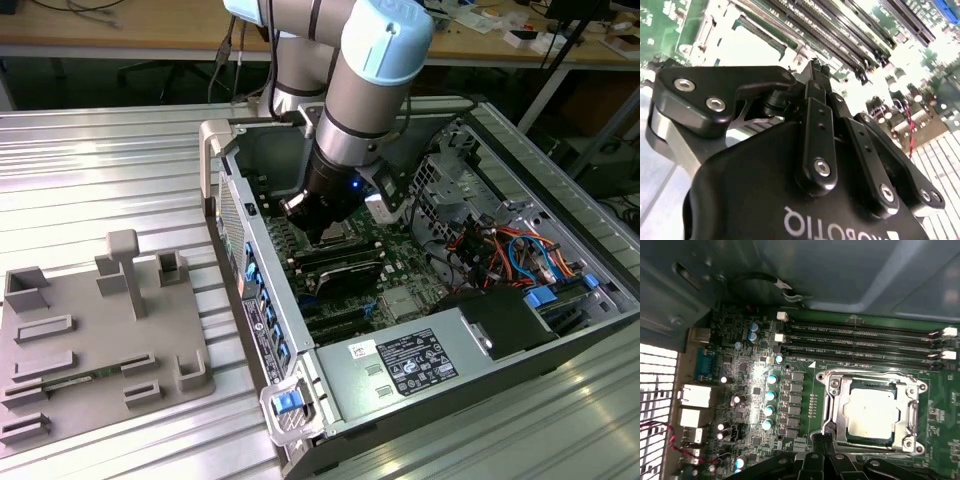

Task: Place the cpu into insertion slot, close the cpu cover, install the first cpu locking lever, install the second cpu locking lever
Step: 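Install the second cpu locking lever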

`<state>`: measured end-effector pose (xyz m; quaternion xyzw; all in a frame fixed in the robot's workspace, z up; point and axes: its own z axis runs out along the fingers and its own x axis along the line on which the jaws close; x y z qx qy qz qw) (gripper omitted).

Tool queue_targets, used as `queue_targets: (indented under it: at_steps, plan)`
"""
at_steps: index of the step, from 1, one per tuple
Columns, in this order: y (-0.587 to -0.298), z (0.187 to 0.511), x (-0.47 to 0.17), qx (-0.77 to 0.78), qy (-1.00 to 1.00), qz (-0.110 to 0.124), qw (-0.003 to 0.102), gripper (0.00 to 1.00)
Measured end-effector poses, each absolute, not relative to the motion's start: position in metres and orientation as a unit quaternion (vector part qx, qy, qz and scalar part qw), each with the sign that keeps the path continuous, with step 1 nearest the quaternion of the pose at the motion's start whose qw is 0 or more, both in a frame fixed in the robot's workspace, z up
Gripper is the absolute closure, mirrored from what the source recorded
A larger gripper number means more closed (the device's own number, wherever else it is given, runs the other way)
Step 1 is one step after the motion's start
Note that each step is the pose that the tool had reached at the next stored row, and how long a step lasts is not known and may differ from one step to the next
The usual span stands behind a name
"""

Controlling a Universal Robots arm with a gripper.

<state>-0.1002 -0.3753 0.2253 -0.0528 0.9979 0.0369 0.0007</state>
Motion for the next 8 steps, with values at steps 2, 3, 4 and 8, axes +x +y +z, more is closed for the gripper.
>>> queue_targets:
  at_steps: [2, 3, 4, 8]
  plan:
    - [-0.3752, 0.2273, -0.1001, -0.053, 0.998, 0.037, 0.001, 0.89]
    - [-0.3751, 0.2273, -0.1001, -0.053, 0.998, 0.037, 0.001, 0.89]
    - [-0.3751, 0.2274, -0.1001, -0.053, 0.998, 0.037, 0.001, 0.89]
    - [-0.3751, 0.2283, -0.1002, -0.053, 0.998, 0.037, 0.001, 0.89]
